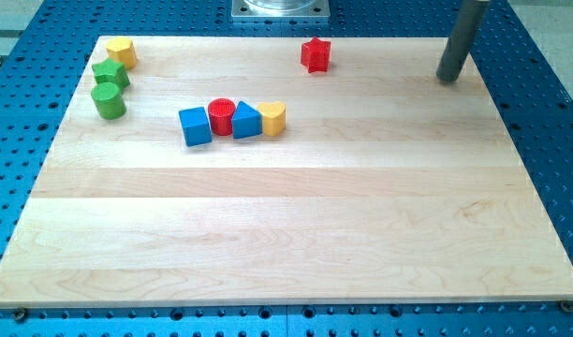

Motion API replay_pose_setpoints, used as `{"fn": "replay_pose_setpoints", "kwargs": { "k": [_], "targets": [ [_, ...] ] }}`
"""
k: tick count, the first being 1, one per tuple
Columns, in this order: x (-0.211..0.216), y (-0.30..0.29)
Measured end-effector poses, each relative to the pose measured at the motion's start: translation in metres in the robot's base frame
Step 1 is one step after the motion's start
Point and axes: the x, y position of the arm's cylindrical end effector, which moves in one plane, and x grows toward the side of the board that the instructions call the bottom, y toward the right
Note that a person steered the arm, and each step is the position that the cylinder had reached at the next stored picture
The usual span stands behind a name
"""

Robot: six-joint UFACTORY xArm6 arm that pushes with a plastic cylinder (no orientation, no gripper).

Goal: Place the red star at the bottom right of the board

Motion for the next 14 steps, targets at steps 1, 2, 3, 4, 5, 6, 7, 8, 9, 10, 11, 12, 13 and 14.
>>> {"fn": "replay_pose_setpoints", "kwargs": {
  "k": [1,2,3,4,5,6,7,8,9,10,11,12,13,14],
  "targets": [
    [0.010,-0.084],
    [0.029,-0.153],
    [0.013,-0.194],
    [-0.004,-0.247],
    [-0.038,-0.246],
    [-0.060,-0.199],
    [-0.009,-0.129],
    [0.068,-0.061],
    [0.133,0.004],
    [0.120,-0.003],
    [0.111,0.046],
    [0.121,0.062],
    [0.157,0.053],
    [0.203,0.014]
  ]
}}
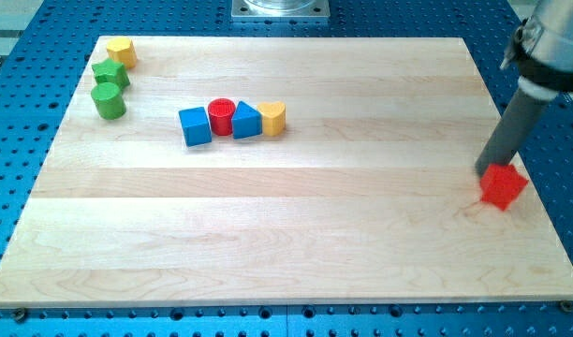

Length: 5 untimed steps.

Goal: Place the red star at the bottom right of the board

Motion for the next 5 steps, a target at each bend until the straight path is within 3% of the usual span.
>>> {"fn": "replay_pose_setpoints", "kwargs": {
  "k": [1,2,3,4,5],
  "targets": [
    [0.039,0.007],
    [0.032,0.012],
    [0.040,0.061],
    [0.070,0.064],
    [0.070,0.033]
  ]
}}
